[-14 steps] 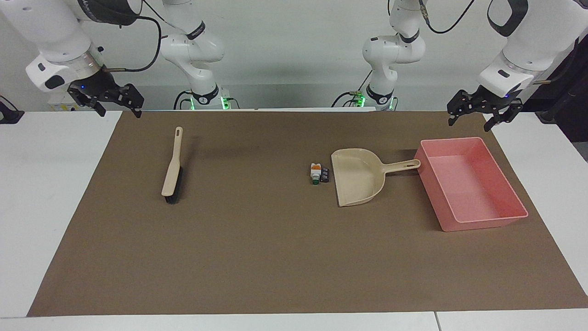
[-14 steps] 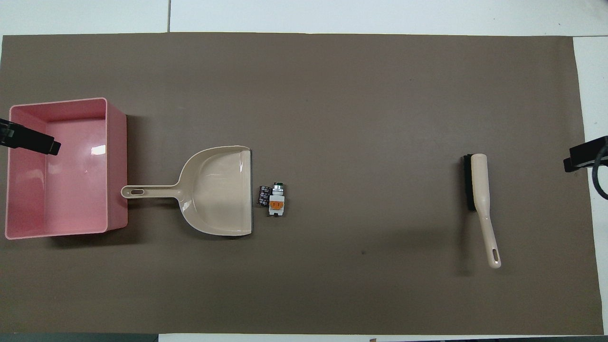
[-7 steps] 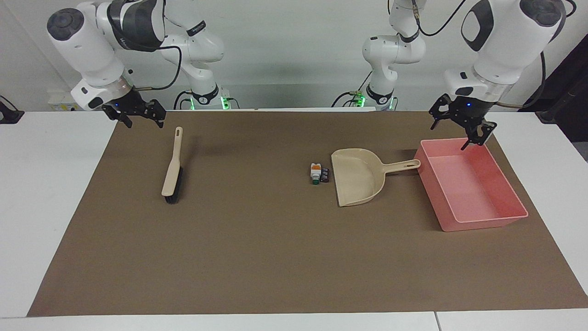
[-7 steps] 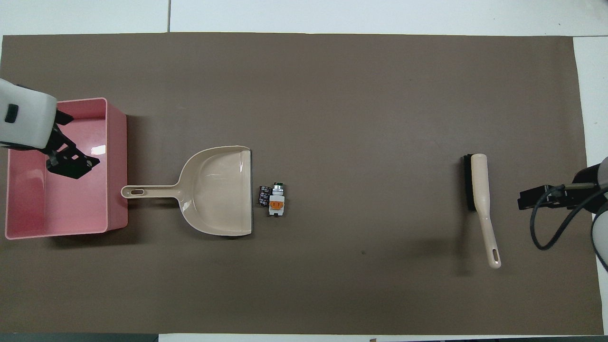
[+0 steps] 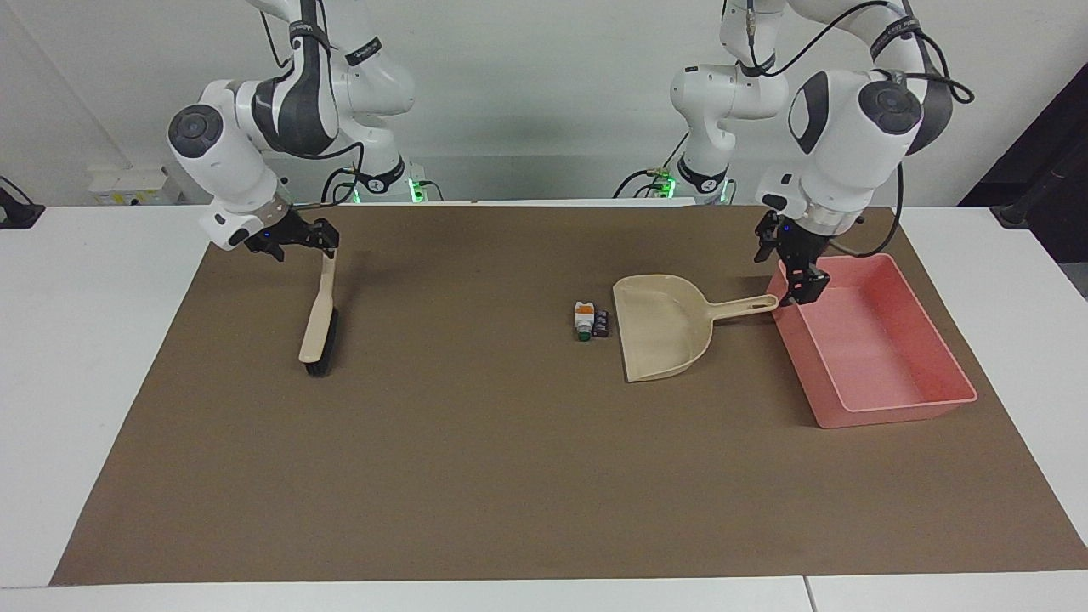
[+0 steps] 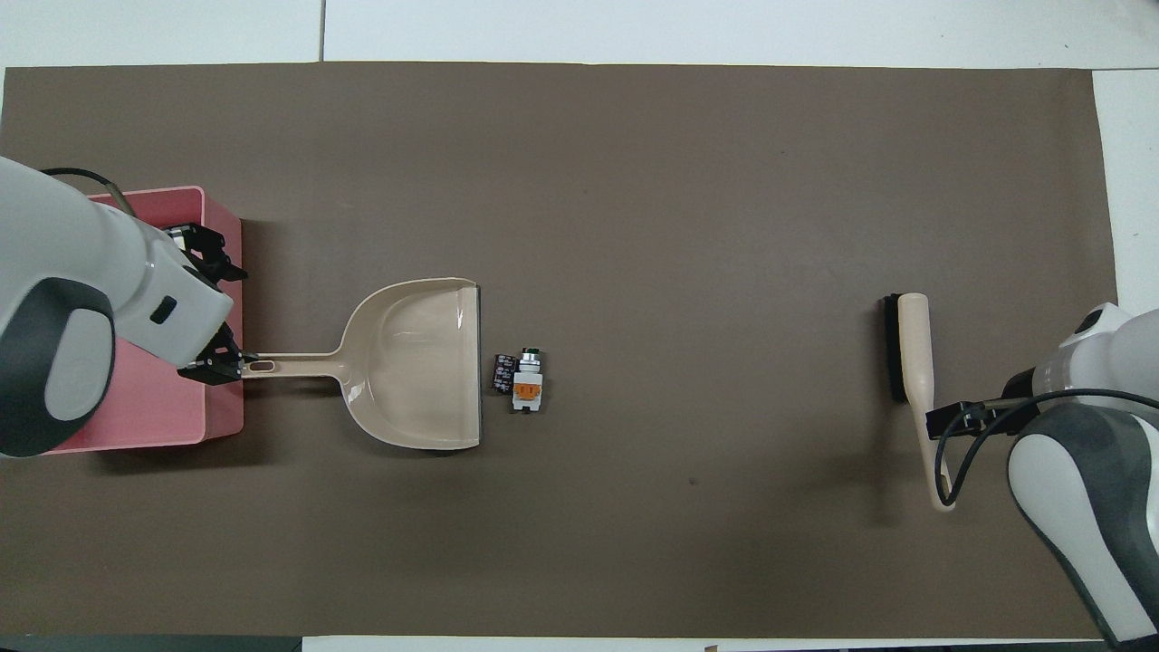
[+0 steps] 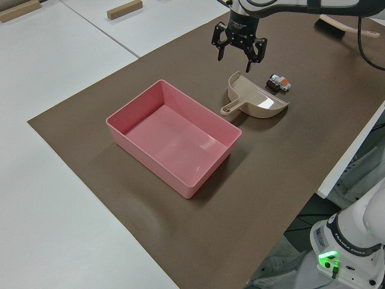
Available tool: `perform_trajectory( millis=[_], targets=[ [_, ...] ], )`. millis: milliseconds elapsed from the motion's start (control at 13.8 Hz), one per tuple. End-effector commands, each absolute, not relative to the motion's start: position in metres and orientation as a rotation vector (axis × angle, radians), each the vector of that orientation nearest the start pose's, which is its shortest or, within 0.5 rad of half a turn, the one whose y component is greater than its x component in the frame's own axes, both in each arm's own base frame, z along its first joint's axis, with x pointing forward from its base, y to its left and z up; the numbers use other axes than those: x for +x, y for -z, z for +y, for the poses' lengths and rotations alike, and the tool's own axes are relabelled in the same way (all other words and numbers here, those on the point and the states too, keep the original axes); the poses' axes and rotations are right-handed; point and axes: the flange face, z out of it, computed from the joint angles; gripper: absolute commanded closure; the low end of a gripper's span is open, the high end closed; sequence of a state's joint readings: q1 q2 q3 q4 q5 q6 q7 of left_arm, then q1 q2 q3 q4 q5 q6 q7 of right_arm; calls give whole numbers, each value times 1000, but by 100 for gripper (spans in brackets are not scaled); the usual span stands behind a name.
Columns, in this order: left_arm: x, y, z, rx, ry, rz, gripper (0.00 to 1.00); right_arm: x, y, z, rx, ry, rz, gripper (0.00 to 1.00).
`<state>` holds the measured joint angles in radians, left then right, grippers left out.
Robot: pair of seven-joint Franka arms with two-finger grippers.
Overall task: Clean e-waste and dump in bin
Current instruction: 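Reach the left gripper to the dustpan handle while the right gripper reaches the brush, then grasp the dustpan handle with the left gripper while the right gripper grasps the brush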
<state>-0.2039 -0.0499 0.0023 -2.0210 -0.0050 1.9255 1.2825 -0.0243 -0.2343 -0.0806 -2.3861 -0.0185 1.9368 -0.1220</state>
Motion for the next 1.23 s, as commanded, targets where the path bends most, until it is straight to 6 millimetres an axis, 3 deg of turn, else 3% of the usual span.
perform_trajectory(
  millis=[0, 73, 363, 653, 870, 943, 1160],
  targets=[
    [499, -420, -111, -2267, -78, 2205, 3, 430, -365, -53, -3084, -294, -59, 6],
    [492, -406, -119, -2218, -88, 2227, 3, 432, -362, -53, -3088, -278, -61, 7],
    [480, -367, -118, -2197, -46, 2213, 4, 428, -344, -52, -3069, -323, -51, 12],
    [469, -345, -124, -2223, -29, 2181, 4, 423, -338, -45, -3034, -338, -62, 18],
    [468, -345, -126, -2243, -22, 2157, 11, 423, -337, -48, -3027, -332, -124, 21],
    [468, -345, -126, -2243, -22, 2157, 19, 420, -334, -49, -3022, -341, -142, 23],
    [469, -346, -126, -2245, -15, 2152, 66, 420, -331, -49, -3022, -319, -185, 31]
  ],
)
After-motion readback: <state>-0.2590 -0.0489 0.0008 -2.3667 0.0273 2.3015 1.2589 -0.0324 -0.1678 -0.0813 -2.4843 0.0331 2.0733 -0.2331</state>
